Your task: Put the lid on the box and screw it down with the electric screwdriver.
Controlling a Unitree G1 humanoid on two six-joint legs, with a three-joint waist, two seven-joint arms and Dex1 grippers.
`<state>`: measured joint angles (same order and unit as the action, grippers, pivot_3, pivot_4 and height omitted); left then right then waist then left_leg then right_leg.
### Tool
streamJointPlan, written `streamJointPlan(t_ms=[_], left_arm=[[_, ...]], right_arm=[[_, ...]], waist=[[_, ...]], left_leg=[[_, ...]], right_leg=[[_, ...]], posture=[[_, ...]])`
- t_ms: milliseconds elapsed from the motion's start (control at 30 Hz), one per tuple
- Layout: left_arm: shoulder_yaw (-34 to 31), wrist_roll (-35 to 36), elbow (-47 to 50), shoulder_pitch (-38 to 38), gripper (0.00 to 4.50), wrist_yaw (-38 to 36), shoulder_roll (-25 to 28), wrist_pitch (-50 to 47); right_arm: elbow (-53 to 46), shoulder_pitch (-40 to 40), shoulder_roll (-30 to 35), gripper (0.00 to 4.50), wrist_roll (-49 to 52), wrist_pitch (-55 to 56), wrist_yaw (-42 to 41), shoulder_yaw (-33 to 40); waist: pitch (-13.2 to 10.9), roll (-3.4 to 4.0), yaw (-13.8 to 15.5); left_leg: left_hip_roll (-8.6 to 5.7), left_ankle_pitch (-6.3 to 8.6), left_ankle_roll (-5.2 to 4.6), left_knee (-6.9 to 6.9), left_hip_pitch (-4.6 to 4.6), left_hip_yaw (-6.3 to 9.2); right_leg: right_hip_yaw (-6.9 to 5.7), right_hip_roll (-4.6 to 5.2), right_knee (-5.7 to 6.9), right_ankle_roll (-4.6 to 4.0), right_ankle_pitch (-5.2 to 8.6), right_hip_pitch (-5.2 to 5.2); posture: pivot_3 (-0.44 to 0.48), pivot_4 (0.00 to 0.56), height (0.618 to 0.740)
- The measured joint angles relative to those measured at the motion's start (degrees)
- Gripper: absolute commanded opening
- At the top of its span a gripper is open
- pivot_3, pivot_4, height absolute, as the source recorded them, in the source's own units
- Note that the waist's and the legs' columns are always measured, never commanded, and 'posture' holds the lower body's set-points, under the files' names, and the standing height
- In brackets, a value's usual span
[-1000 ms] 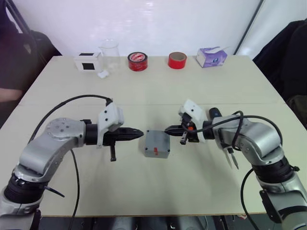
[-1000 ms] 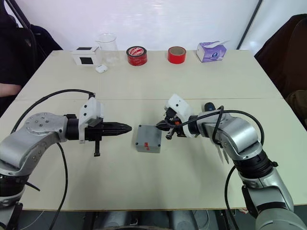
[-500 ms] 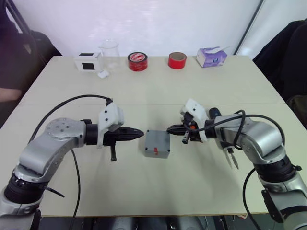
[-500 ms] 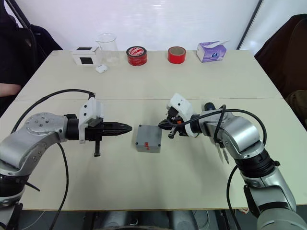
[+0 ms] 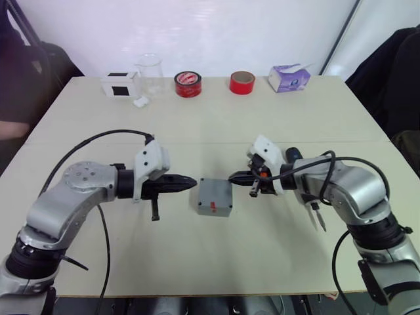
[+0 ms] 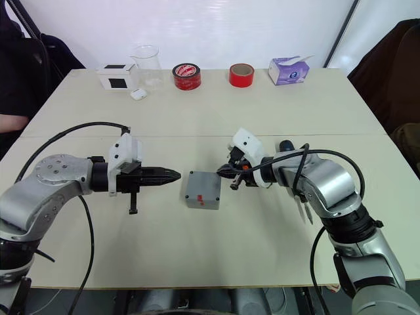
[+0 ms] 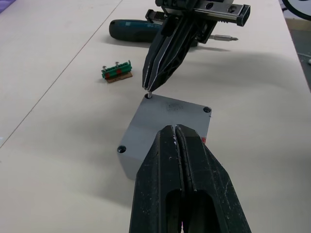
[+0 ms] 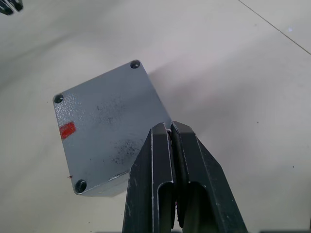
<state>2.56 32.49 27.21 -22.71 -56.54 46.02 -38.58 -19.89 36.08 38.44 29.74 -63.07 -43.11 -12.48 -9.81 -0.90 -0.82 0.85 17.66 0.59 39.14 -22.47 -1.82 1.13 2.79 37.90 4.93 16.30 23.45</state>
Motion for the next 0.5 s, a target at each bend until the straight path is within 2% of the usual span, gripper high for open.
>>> streamJointPlan(t_ms=[500], left_arm=[[0.06, 0.02, 0.01, 0.0, 0.0, 0.44, -0.03, 0.0]], right_arm=[[1.13, -0.02, 0.16, 0.03, -2.38, 2.26, -0.48, -2.08]], waist=[[0.0, 0.0, -0.01]], left_leg=[[0.0, 0.0, 0.0, -0.01, 0.0, 0.0]], right_leg=[[-0.01, 0.02, -0.03, 0.0, 0.0, 0.0]], posture=[[0.0, 0.15, 0.74]])
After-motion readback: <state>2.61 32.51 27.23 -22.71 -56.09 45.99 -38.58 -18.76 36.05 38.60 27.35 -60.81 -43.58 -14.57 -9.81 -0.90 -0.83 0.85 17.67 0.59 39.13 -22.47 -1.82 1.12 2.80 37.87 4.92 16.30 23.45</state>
